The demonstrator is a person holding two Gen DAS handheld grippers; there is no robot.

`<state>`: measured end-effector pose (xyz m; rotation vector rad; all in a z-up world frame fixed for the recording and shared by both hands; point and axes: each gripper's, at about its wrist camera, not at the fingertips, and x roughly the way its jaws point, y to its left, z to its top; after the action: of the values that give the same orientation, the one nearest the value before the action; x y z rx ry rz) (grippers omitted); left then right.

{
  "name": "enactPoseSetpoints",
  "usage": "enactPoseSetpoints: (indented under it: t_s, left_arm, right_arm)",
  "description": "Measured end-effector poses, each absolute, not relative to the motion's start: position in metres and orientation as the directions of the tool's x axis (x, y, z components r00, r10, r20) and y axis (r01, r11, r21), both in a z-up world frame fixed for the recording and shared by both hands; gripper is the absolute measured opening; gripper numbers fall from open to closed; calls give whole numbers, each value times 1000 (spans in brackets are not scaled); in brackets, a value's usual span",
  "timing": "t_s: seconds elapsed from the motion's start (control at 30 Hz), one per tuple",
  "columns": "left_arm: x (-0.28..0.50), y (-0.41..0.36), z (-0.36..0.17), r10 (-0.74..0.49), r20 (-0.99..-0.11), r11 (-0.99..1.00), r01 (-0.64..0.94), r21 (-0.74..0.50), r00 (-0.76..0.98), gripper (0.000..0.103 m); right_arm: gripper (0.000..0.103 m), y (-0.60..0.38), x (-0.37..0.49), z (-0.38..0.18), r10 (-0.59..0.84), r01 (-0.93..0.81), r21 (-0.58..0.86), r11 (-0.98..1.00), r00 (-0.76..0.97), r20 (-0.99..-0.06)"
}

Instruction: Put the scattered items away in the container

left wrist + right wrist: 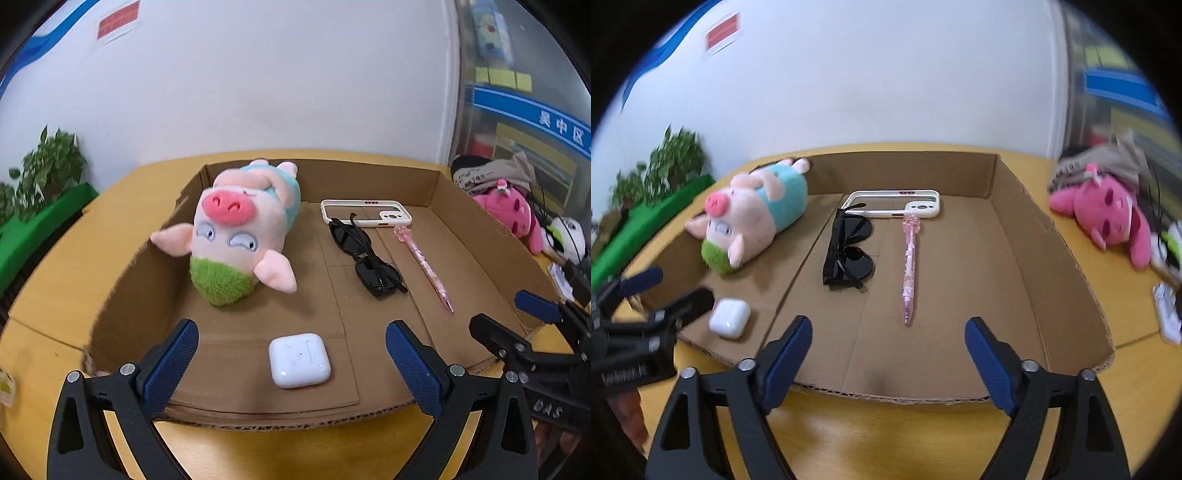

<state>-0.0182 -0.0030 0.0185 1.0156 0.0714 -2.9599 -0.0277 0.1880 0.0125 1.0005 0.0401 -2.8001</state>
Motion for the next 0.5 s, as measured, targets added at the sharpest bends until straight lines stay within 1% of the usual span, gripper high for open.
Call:
enactPoseSetpoints:
  t_s: [0.07, 0.1, 0.3, 0.37, 0.5]
  left_arm:
    - [-17, -2, 12, -28, -607, -998, 52, -22, -794, 103]
    - [-15, 0, 11, -46, -589, -998, 60, -4, -807, 103]
    - [-4, 1, 8, -68, -501, -997, 77, 4, -862, 103]
    - [-3, 1, 7, -73, -500, -997, 82, 5, -863, 103]
    - [-3, 1, 7, -79, -504, -996, 85, 10, -860, 103]
  right_arm:
    - [86, 189, -23, 11, -155, 170, 33, -985, -782, -603]
    - [86, 189, -22, 12, -156, 175, 27, -984, -786, -598]
    - [88, 188, -13, 10, -150, 170, 11, -985, -833, -532]
    - [88, 188, -8, 10, -139, 159, 4, -987, -853, -502]
    - [90, 188, -8, 11, -131, 149, 4, -989, -856, -500]
